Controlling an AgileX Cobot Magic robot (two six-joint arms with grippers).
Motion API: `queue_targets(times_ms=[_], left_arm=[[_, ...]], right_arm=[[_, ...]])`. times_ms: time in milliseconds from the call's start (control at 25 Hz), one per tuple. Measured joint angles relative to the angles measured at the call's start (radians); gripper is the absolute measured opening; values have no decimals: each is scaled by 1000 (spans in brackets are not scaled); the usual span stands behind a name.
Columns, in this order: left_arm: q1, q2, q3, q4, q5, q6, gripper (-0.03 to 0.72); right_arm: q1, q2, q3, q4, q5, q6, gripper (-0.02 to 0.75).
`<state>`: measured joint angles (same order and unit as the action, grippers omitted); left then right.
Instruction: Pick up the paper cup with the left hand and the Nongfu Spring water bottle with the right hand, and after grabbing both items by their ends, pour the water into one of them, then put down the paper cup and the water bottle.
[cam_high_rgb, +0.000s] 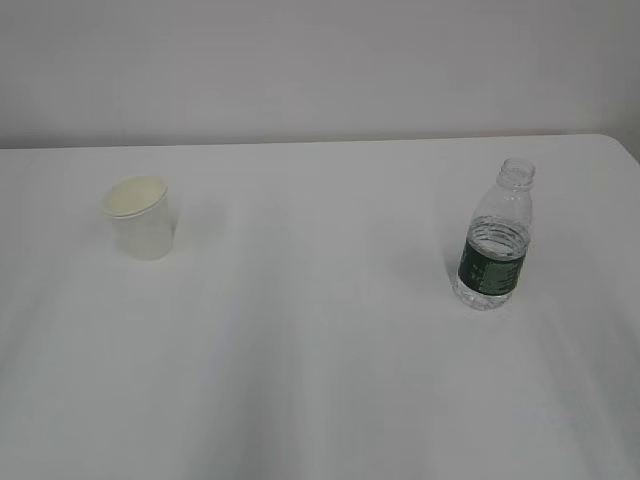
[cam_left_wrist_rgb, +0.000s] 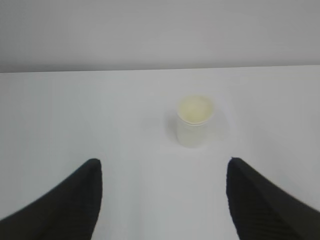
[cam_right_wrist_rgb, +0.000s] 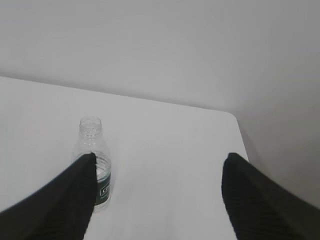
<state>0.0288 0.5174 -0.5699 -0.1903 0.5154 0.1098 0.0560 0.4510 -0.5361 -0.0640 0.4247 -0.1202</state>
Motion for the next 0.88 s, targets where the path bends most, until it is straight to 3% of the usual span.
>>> queue_targets(times_ms=[880], left_arm=[[0, 189, 0, 45, -234, 0, 539]], right_arm=[[0, 142, 0, -3, -137, 0, 590]])
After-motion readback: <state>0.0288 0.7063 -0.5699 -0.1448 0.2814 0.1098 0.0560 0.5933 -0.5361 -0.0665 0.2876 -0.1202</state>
